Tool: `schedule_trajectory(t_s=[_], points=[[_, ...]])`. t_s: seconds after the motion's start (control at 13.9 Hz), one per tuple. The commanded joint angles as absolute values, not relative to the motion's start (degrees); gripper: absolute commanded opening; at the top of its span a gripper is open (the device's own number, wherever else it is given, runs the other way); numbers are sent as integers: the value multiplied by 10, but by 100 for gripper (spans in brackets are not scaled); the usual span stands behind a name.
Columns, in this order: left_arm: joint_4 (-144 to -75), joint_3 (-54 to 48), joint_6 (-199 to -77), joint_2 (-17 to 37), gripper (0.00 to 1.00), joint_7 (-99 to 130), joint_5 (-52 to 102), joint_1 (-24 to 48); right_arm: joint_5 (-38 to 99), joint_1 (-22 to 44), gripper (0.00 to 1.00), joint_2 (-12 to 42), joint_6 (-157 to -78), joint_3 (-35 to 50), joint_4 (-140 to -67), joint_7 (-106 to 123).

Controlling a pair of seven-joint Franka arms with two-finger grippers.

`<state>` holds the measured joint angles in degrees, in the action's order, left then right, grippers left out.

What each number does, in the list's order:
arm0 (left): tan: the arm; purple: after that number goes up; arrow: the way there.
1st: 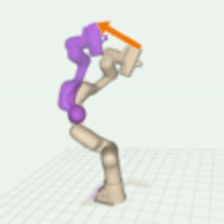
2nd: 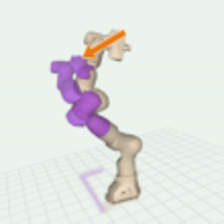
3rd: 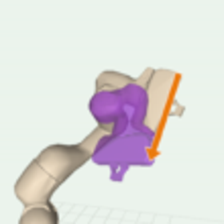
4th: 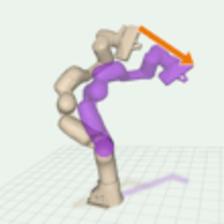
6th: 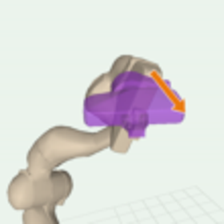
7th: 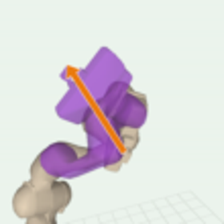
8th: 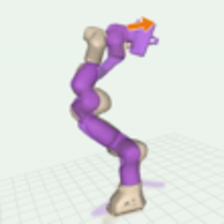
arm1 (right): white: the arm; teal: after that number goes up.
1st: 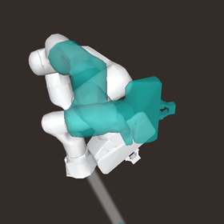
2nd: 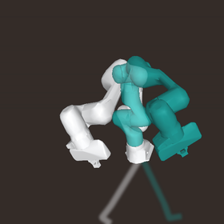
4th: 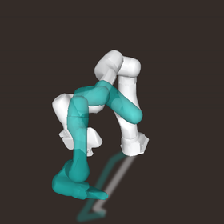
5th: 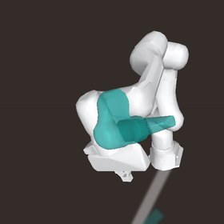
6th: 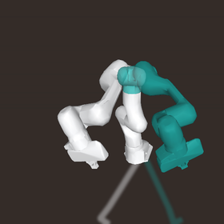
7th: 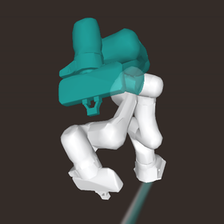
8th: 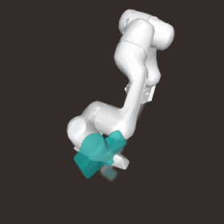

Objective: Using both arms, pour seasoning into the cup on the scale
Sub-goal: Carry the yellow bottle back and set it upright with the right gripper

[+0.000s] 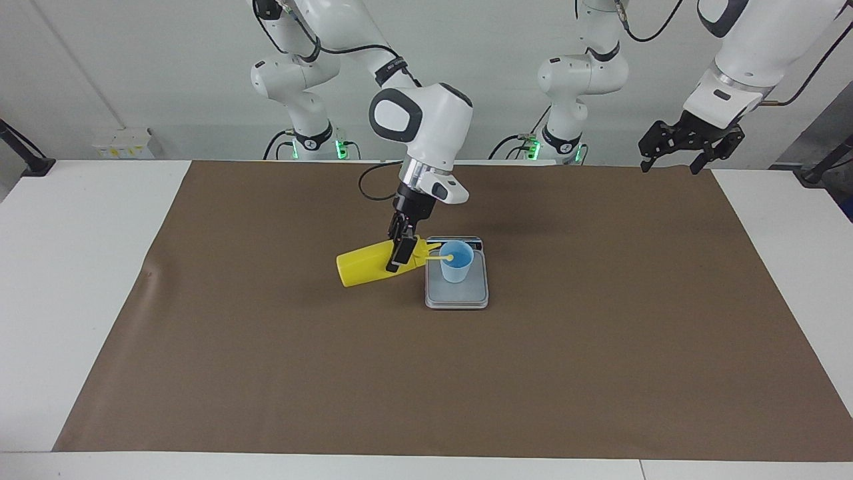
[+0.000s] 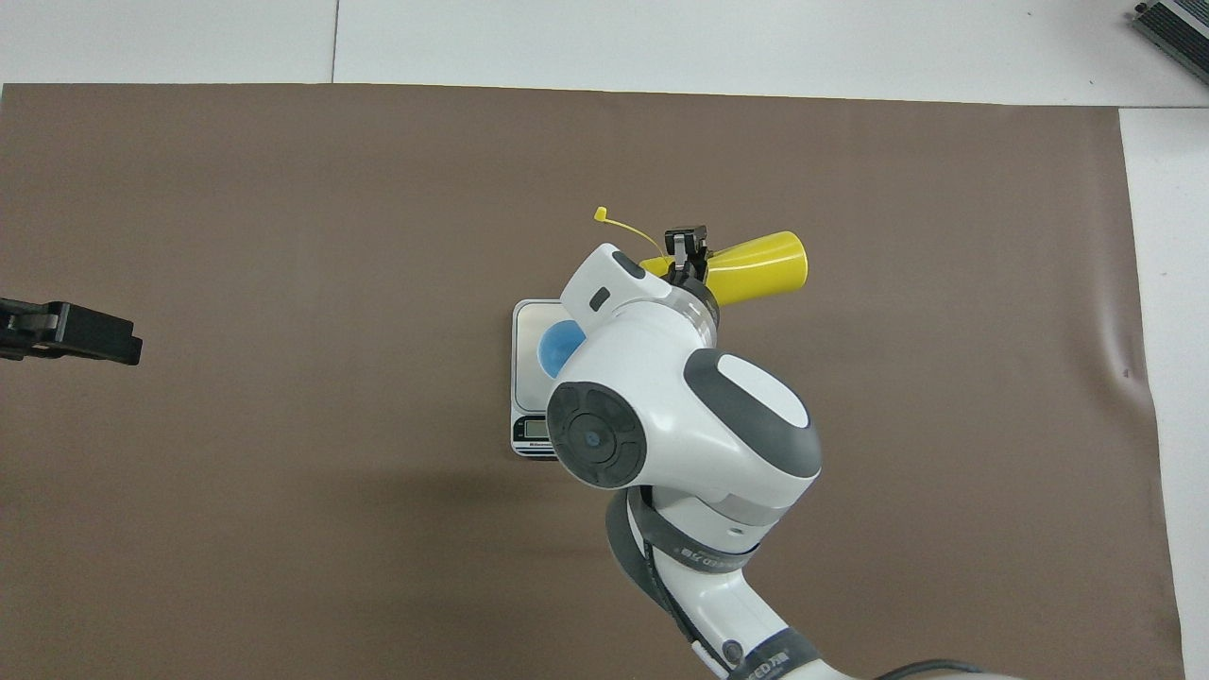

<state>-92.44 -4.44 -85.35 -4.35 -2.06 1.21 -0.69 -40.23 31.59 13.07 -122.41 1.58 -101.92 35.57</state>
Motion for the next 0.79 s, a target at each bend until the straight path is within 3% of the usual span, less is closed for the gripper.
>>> schedule_trajectory(t_s=[0.0, 0.72], points=[[-942, -46, -854, -61, 100, -16, 19, -12, -342, 284, 0, 95, -1239, 21, -1039, 360], [-941, -46, -854, -61, 100, -16, 19, -12, 22, 129, 0, 24, -1299, 21, -1105, 571]])
